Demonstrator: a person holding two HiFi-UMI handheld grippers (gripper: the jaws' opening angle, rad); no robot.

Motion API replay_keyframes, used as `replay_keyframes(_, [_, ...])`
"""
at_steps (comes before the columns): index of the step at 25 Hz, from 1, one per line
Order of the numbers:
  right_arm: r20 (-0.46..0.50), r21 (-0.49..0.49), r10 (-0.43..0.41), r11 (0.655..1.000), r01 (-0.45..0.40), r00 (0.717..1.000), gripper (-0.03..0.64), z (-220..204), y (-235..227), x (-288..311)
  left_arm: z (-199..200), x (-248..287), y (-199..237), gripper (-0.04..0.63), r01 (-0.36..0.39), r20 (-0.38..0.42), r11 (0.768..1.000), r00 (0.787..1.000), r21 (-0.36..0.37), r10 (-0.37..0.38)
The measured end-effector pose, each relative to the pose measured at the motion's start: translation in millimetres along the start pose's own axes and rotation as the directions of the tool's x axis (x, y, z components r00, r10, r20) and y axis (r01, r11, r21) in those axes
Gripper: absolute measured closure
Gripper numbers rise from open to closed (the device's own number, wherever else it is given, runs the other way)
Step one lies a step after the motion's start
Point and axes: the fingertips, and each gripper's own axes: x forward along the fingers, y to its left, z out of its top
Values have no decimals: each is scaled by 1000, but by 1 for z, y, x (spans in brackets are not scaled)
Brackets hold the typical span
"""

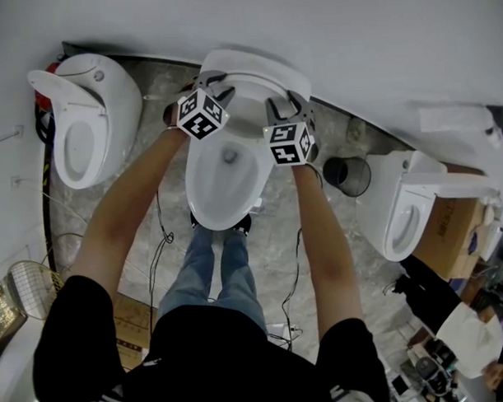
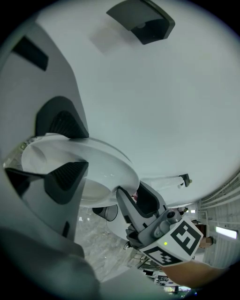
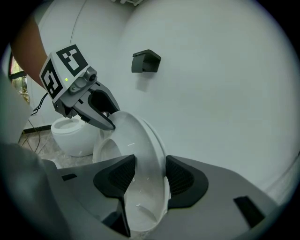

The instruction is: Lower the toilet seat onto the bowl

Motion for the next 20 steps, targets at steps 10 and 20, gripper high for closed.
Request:
replay_keyframes(10, [19, -43, 0, 999, 1, 1000, 422, -2, 15, -25, -5, -24, -15, 459, 9, 14, 998, 1000, 55, -9])
replay_keyframes(20, [38, -68, 0, 998, 2, 999, 439, -6, 31, -48, -12, -45, -33, 469, 0, 26, 998, 1000, 66, -2])
